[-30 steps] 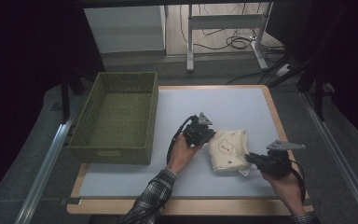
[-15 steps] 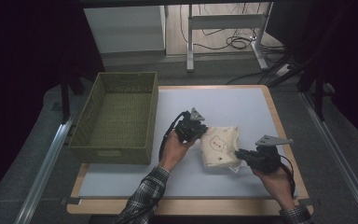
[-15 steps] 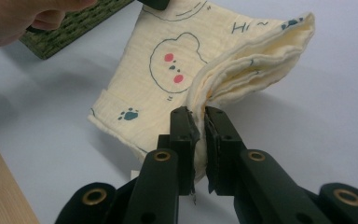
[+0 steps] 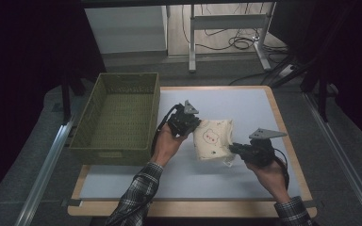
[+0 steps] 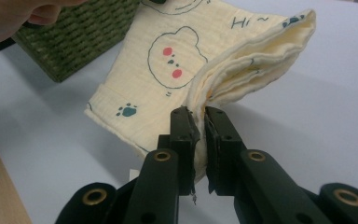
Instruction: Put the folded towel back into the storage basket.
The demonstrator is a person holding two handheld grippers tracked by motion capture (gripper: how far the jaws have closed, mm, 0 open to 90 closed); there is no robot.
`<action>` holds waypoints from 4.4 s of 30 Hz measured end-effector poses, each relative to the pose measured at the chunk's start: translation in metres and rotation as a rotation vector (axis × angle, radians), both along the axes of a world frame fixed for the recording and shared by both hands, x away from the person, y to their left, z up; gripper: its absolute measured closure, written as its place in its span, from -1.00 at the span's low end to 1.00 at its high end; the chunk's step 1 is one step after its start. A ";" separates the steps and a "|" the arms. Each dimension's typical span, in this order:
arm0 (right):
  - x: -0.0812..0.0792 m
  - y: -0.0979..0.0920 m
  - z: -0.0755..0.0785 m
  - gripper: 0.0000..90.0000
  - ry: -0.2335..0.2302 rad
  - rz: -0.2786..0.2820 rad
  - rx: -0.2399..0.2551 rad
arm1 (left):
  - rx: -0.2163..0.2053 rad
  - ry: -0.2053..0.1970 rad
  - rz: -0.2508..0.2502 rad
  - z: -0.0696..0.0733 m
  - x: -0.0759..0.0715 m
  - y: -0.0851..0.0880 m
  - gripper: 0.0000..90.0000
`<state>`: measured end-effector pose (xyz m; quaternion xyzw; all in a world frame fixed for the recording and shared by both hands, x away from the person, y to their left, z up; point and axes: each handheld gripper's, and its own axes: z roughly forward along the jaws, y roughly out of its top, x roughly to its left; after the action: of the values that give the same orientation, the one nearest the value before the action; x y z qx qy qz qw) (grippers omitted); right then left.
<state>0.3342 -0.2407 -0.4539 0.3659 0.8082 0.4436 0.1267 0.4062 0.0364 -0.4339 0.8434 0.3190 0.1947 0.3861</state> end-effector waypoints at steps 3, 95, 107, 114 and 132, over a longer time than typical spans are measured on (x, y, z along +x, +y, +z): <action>0.002 0.007 0.006 0.83 -0.009 0.011 0.002 | 0.018 -0.014 0.007 0.007 0.001 0.006 0.86; 0.072 0.312 0.027 0.82 0.002 0.245 -0.048 | 0.196 -0.101 0.447 0.042 0.017 0.253 0.86; 0.077 0.346 0.014 0.82 0.022 0.273 -0.164 | 0.206 -0.050 0.436 0.015 0.030 0.261 0.86; 0.077 0.358 0.013 0.82 0.014 0.283 -0.236 | 0.232 -0.033 0.430 0.008 0.032 0.263 0.86; 0.082 0.369 0.009 0.62 0.043 0.286 -0.289 | 0.308 0.039 0.437 -0.012 0.045 0.259 0.56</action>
<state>0.4161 0.1279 -0.4444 0.2345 0.9098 0.3285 0.0964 0.4512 0.2956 -0.4463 0.8068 0.4675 0.3036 0.1958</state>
